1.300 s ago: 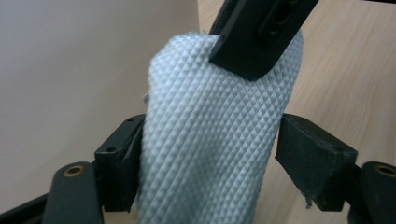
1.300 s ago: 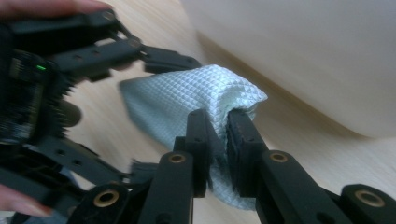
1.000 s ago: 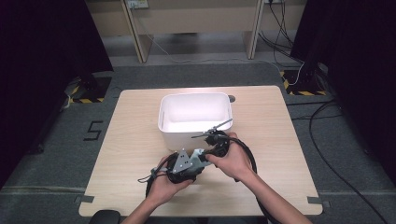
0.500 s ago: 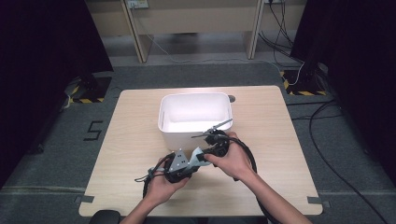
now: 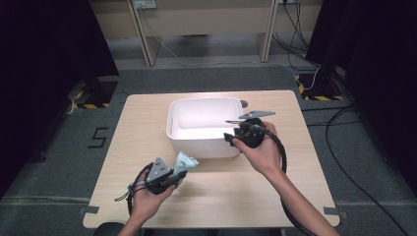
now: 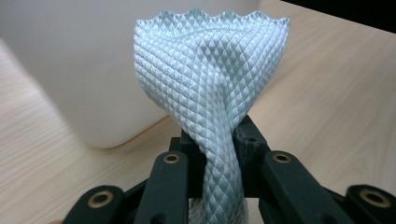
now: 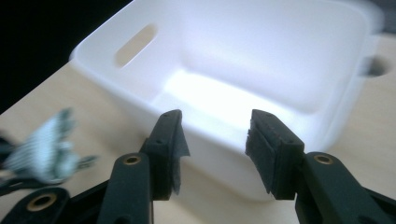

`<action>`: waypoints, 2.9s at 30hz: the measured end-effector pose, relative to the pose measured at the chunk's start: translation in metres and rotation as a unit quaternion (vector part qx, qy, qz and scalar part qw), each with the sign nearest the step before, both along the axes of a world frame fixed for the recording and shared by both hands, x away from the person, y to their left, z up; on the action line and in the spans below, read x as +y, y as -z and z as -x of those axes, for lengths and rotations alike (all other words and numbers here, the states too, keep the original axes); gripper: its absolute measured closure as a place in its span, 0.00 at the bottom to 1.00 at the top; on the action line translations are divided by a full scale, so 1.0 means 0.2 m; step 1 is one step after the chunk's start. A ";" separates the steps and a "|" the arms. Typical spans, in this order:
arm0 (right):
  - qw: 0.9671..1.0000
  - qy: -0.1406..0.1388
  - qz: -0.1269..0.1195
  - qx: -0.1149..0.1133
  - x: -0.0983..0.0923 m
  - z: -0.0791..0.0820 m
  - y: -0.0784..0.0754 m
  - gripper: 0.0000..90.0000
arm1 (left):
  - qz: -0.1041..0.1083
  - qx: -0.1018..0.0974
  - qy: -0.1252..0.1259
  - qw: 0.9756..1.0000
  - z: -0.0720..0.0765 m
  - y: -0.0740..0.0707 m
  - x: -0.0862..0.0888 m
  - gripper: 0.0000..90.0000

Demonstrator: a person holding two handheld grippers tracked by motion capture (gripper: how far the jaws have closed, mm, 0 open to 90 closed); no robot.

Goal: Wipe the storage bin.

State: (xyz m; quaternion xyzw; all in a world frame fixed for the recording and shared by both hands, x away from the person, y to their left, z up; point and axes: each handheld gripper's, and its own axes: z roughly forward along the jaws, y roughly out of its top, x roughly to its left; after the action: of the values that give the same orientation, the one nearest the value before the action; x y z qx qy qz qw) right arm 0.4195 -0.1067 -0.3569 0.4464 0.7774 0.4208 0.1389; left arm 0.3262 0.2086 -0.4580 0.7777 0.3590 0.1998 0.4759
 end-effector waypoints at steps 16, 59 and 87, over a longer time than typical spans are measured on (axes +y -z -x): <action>0.995 0.102 -0.006 -0.020 -0.16 -0.20 0.04 0.54 | 0.038 -0.029 -0.094 0.994 -0.01 -0.02 0.24 0.85; 0.991 0.096 0.069 0.056 -0.05 -0.15 0.10 0.89 | 0.019 -0.026 -0.074 0.997 -0.12 -0.02 0.09 0.85; 0.996 0.070 0.051 0.023 -0.09 0.00 0.12 0.84 | -0.005 -0.028 -0.060 0.998 -0.04 0.00 0.04 0.85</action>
State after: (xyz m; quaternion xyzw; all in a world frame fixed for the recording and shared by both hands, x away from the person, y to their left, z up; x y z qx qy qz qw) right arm 0.4189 -0.1254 -0.3814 0.5020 0.7676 0.3590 0.1729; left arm 0.3350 0.2161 -0.4589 0.7510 0.3906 0.2521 0.4689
